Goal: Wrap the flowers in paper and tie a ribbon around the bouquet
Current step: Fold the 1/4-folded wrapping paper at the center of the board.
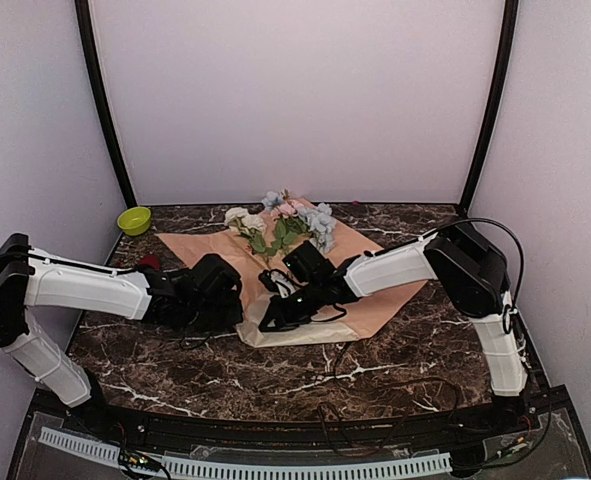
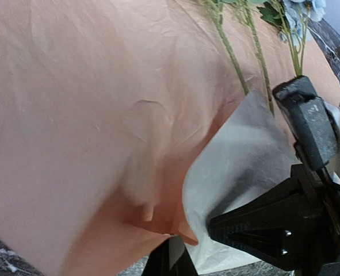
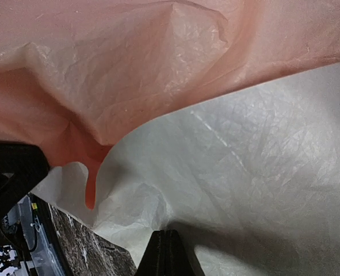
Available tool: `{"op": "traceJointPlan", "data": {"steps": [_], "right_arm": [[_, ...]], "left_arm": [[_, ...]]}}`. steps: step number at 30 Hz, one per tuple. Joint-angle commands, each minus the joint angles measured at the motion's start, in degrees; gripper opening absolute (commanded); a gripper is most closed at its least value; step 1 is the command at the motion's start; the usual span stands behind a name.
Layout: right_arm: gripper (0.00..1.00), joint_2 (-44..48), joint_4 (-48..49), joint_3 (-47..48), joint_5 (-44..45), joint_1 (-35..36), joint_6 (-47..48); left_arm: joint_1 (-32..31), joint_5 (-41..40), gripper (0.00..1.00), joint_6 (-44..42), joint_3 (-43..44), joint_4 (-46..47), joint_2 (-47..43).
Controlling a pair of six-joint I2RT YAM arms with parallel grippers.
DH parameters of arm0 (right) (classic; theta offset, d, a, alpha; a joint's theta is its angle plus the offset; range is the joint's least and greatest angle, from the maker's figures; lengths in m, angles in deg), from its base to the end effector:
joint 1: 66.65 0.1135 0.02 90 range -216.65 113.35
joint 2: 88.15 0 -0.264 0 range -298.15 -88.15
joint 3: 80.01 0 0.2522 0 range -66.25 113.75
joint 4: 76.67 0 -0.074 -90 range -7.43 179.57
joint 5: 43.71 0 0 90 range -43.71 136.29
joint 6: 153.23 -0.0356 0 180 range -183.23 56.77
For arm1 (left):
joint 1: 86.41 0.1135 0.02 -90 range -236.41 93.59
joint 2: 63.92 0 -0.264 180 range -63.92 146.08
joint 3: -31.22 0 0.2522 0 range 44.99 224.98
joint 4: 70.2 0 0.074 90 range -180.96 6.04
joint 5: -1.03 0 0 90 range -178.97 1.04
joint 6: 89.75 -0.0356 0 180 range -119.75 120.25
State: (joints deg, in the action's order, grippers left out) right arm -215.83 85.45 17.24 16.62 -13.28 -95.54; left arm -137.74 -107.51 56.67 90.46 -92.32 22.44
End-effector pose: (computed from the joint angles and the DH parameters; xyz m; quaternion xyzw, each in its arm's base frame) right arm 0.2655 0.3866 0.1163 -0.2547 0.8715 0.4093 0.0895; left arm 0.1951 -0.2256 0.1804 -0.0971 0.9218 -0.1886 0.3246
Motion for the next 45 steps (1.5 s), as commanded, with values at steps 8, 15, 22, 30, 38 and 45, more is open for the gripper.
{"op": "traceJointPlan", "data": {"steps": [8, 15, 22, 30, 38, 45], "right_arm": [[0.00, 2.74, 2.18, -2.45, -0.99, -1.27, -1.96], [0.03, 8.27, 2.16, -7.07, 3.01, -2.91, -3.47], [0.03, 7.84, 4.68, -10.88, 1.74, -4.74, -5.80], [0.02, 4.24, 8.19, -10.67, -1.76, -5.43, -8.26], [0.02, 10.88, 15.00, -15.23, -3.05, -6.36, -11.33], [0.03, 19.93, 15.04, -23.52, -0.03, -9.64, -11.60]], "left_arm": [[-3.16, -2.16, 0.00, -12.45, 10.00, -4.95, 4.83], [-3.48, -3.80, 0.00, -15.73, 11.50, -7.18, 5.06], [-5.44, -5.83, 0.00, -21.88, 15.36, -8.29, 8.18], [-6.41, -0.99, 0.00, -28.48, 19.37, -2.26, 13.49], [-6.41, 2.09, 0.00, -31.03, 23.60, -3.26, 19.14], [-6.41, 2.39, 0.00, -32.95, 23.64, -3.69, 20.28]]}}
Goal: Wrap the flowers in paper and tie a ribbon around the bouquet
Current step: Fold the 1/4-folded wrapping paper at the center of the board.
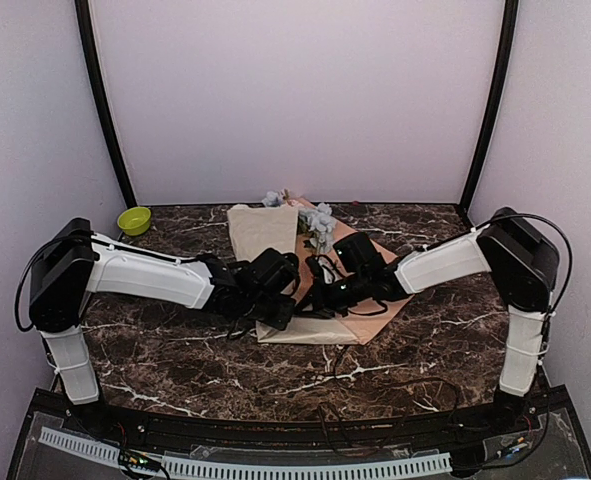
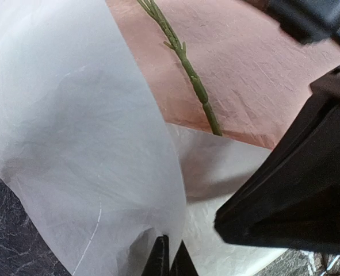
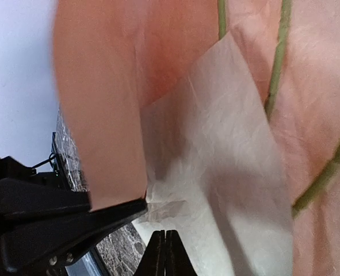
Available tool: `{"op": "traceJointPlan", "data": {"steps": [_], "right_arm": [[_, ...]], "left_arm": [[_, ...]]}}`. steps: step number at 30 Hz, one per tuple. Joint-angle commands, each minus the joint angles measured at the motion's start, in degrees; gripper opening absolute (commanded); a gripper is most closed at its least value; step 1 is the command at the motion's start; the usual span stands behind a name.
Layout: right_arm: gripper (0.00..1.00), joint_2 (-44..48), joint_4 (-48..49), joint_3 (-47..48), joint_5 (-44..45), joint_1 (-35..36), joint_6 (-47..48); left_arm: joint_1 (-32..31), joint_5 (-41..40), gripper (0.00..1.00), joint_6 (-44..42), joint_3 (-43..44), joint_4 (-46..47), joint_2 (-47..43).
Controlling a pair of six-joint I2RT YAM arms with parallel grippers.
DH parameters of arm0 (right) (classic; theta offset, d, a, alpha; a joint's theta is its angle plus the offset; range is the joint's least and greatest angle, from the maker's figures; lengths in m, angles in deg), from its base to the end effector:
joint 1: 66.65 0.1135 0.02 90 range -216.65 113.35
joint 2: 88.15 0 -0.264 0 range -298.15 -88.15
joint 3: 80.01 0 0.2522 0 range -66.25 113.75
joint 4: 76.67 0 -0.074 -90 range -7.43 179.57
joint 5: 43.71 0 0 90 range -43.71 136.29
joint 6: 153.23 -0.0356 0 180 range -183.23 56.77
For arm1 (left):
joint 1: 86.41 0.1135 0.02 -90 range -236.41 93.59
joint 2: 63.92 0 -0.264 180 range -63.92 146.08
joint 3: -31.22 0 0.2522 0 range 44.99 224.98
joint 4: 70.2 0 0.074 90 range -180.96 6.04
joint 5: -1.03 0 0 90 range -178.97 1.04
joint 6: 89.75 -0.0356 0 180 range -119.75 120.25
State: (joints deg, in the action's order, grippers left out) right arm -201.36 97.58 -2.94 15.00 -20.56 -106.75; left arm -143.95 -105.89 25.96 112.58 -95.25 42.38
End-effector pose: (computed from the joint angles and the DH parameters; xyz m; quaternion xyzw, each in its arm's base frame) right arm 0.2679 0.3049 0.1377 -0.1296 0.8766 0.4513 0.1050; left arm 0.2193 -0.3254 0.1778 0.2065 0.9076 -0.1214 0.3448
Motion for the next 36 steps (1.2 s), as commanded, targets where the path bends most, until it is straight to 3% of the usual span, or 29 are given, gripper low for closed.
{"op": "traceJointPlan", "data": {"steps": [1, 5, 9, 25, 36], "right_arm": [[0.03, 6.25, 1.81, -3.71, 2.24, -2.81, 0.52], [0.07, 7.15, -4.05, -4.72, 5.23, -4.07, 4.30], [0.19, 4.93, -6.95, -4.16, 1.26, -4.35, 7.27], [0.13, -1.20, -1.28, -7.45, 1.19, -4.45, 4.21], [0.13, 3.26, 5.09, -10.64, 1.49, -5.93, -1.32]], "left_arm": [[-0.21, 0.86, 0.00, -2.53, 1.76, -0.82, 0.63], [-0.20, 1.59, 0.00, -3.52, 3.32, -1.63, 2.24], [-0.21, 3.01, 0.00, -4.31, 4.82, -1.47, 3.13], [-0.21, 9.76, 0.00, -6.69, 10.22, -0.39, 5.71], [-0.21, 12.27, 0.00, -6.90, 10.92, 0.45, 10.33]]}}
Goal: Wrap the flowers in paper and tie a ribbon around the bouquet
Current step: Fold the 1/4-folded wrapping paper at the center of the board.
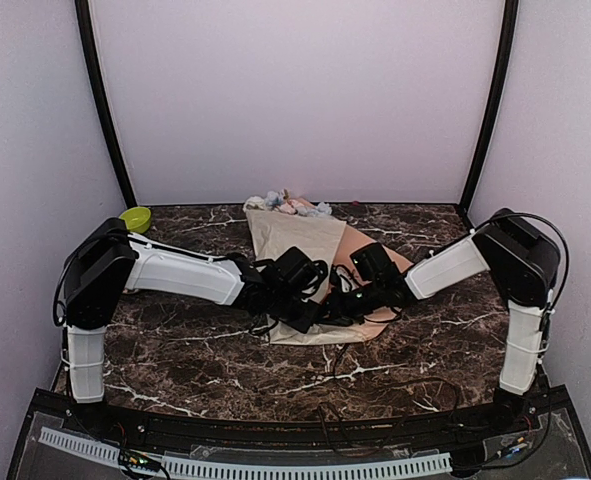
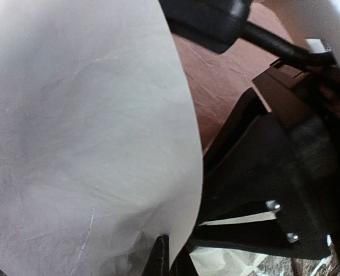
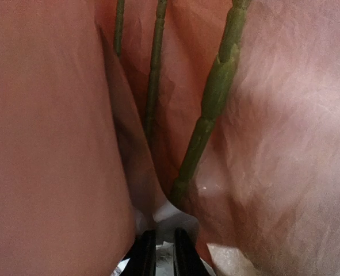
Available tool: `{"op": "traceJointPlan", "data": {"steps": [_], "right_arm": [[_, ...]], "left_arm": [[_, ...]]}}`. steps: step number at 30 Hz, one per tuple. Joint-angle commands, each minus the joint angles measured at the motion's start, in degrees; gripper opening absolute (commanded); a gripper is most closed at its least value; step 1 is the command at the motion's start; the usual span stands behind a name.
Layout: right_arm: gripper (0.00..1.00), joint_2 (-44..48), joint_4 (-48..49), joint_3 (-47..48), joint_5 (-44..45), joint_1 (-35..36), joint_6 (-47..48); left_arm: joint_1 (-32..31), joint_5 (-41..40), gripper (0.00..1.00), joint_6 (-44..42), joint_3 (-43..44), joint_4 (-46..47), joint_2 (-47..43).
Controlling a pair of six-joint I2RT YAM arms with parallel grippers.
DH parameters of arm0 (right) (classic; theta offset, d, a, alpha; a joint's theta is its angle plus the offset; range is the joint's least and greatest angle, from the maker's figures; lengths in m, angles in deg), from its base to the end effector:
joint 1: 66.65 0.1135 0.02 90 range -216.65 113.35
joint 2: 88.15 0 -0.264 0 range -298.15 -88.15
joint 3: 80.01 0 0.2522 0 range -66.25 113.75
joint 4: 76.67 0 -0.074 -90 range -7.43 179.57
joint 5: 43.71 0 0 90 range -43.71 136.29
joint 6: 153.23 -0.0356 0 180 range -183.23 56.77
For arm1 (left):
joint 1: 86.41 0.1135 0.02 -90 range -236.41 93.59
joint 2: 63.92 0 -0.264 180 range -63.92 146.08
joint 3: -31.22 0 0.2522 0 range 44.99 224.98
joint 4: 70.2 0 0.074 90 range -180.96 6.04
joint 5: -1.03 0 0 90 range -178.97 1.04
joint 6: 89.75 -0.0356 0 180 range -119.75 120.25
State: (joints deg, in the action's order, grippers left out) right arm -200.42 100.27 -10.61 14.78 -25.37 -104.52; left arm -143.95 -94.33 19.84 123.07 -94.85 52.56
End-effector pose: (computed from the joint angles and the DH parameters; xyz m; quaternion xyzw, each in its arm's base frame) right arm 0.2714 0.2630 0.1113 -0.1018 0.8921 0.4274 0.1053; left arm 0.2381 -0.3681 0.1617 0.2891 0.8909 -0.1824 0.2991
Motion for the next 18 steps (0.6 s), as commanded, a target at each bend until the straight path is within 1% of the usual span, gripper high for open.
{"op": "traceJointPlan", "data": {"steps": [1, 7, 11, 13, 15, 17, 18], "right_arm": [[0.13, 3.66, 2.98, -3.84, 2.53, -1.60, -4.33], [0.16, 11.22, 1.67, -6.79, 9.68, -3.33, -6.54], [0.19, 16.32, 4.39, -9.57, 13.77, -5.56, -8.75], [0.26, 16.21, 5.82, -8.78, 13.21, -6.16, -8.49], [0.37, 14.20, 6.06, -6.11, 10.27, -6.21, -7.56], [0.43, 11.67, 7.28, -3.82, 7.19, -6.12, -7.97], [0.48, 10.80, 8.01, -3.45, 6.48, -6.00, -8.61]], "left_arm": [[-0.14, 0.15, 0.00, -0.88, 0.13, 0.04, 0.19], [-0.18, -0.81, 0.00, -1.66, -0.49, -0.45, 0.84], [-0.21, -0.83, 0.00, -1.75, -0.54, -0.26, 1.02], [-0.21, -0.76, 0.00, -1.74, -0.48, -0.08, 1.02], [-0.20, -0.74, 0.00, -1.84, -0.44, 0.06, 1.15], [-0.20, -0.74, 0.00, -1.93, -0.36, -0.11, 1.20], [-0.21, -0.84, 0.00, -1.86, -0.32, -0.21, 1.20]]}}
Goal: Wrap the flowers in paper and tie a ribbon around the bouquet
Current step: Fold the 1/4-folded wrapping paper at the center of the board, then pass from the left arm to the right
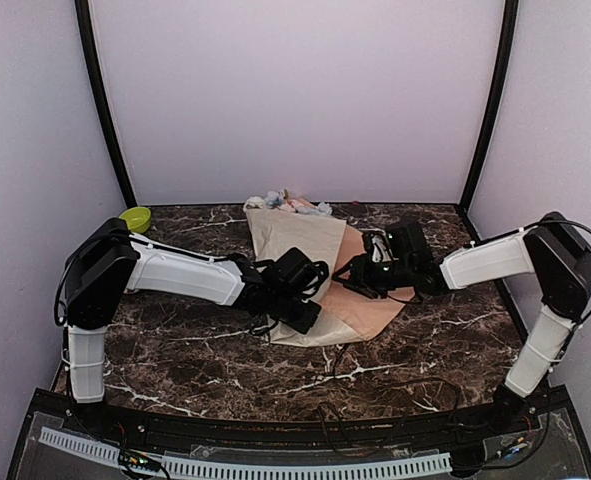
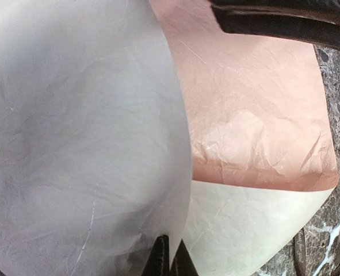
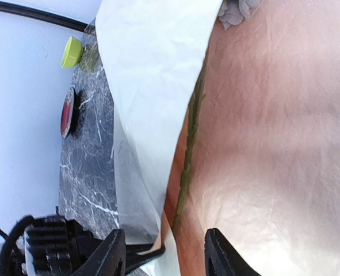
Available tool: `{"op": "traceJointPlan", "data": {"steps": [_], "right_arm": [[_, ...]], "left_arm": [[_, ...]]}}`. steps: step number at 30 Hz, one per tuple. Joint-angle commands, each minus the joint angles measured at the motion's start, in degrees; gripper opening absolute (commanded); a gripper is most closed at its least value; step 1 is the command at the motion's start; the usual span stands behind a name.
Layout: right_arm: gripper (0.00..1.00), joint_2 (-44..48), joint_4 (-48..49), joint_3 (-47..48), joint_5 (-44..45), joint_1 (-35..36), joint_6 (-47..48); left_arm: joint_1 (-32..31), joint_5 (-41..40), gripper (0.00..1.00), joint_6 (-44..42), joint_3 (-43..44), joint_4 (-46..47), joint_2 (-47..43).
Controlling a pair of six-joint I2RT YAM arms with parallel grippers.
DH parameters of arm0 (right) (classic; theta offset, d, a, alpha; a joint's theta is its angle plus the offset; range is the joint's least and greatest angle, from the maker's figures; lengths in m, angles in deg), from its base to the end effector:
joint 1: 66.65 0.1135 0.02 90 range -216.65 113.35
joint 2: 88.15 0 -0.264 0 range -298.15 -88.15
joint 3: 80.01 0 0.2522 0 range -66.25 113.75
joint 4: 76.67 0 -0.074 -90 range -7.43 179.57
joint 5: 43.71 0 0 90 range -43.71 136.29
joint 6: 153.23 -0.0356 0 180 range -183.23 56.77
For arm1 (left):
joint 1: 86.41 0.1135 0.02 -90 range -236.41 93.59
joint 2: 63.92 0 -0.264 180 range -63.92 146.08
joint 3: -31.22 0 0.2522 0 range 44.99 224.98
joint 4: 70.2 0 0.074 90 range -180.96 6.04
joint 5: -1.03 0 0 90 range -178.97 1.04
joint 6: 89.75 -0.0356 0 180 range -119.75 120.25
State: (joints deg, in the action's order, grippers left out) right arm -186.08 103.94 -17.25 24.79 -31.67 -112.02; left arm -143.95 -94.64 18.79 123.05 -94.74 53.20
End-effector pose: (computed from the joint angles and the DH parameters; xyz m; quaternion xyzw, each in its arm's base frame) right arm 0.2799 0.2118 0.1689 0.0184 0.8738 0.4280 0.2300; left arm 0.2386 -0.3685 0.1571 0.2971 0.8899 -0.1748 0.2988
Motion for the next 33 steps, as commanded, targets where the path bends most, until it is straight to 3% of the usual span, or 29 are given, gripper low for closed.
{"op": "traceJointPlan", "data": {"steps": [1, 5, 9, 11, 14, 16, 21, 28, 33], "right_arm": [[0.53, -4.26, 5.94, 3.33, -3.92, 0.33, -1.74], [0.57, -7.01, 8.01, 4.91, -5.91, 0.65, -2.70], [0.51, -10.21, 7.35, 7.64, -8.65, 1.80, -2.69], [0.38, -11.09, 8.64, 7.69, -9.98, 1.97, -3.39], [0.11, -11.49, 8.77, 7.61, -10.68, 1.86, -3.25], [0.00, -11.06, 7.56, 7.41, -9.51, 1.62, -2.02], [0.00, -11.84, 4.60, 8.35, -9.62, 0.83, 1.24], [0.00, -12.80, -1.22, 11.47, -11.71, 0.74, 6.57], [0.00, -12.63, -3.34, 12.44, -12.14, 0.63, 8.28]], "left_arm": [[-0.19, -0.51, 0.00, -0.81, -0.26, -0.48, 0.55], [-0.21, -0.37, 0.00, -0.86, -0.20, -0.58, 0.57], [-0.20, -0.34, 0.00, -0.96, -0.21, -0.40, 0.57], [-0.21, -0.28, 0.00, -1.04, -0.19, -0.34, 0.57], [-0.20, -0.42, 0.00, -1.65, -0.07, -0.06, 0.52], [-0.21, 0.12, 0.01, -2.70, 0.61, 0.13, 0.40], [-1.50, -2.17, 0.18, -8.47, 3.96, 0.18, -0.35], [-6.67, -7.41, 0.24, -23.21, 5.28, 2.82, -1.03], [-7.48, -6.41, 0.22, -24.87, 3.66, 6.08, -0.53]]}}
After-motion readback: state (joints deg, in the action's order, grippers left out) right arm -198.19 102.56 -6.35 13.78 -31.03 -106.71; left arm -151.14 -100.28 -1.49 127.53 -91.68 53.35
